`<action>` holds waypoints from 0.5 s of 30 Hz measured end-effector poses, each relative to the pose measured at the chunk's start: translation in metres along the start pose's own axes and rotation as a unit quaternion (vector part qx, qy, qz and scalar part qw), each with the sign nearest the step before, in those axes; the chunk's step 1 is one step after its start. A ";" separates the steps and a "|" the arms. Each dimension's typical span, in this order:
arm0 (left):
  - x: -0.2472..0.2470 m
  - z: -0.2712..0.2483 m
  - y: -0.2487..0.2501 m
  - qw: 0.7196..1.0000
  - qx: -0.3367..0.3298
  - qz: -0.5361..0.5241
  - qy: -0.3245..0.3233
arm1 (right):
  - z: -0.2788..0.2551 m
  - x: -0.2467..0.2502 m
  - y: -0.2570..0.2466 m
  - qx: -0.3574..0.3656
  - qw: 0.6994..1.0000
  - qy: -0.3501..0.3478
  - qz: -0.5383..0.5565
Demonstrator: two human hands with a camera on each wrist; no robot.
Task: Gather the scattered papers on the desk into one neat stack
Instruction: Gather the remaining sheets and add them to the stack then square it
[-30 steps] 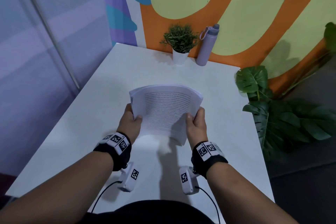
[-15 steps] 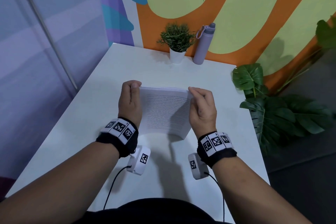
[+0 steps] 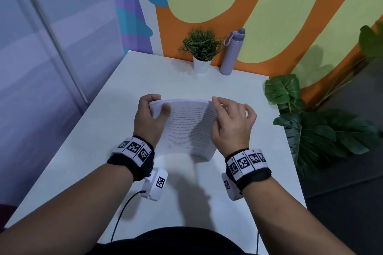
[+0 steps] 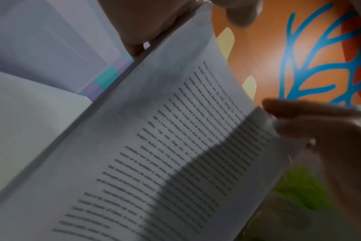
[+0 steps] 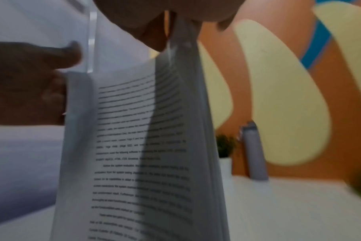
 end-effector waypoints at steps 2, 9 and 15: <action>-0.001 0.000 -0.007 1.000 0.002 0.026 -0.017 | 0.005 -0.007 -0.023 0.045 0.996 -0.034 -0.068; -0.001 0.005 -0.015 1.000 0.028 0.006 -0.013 | -0.006 -0.052 -0.092 0.158 0.969 -0.190 0.007; -0.004 0.007 -0.016 0.999 0.028 0.001 -0.024 | -0.006 -0.058 -0.102 0.154 0.963 -0.217 0.031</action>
Point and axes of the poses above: each hand's wrist, its own z-axis towards the middle knuckle, its own x-axis out of the back of the hand, y = z × x, the point moved 10 cm from there along z, towards the middle knuckle, and after that the axes turned 3 degrees about y, right-handed, at the moved point
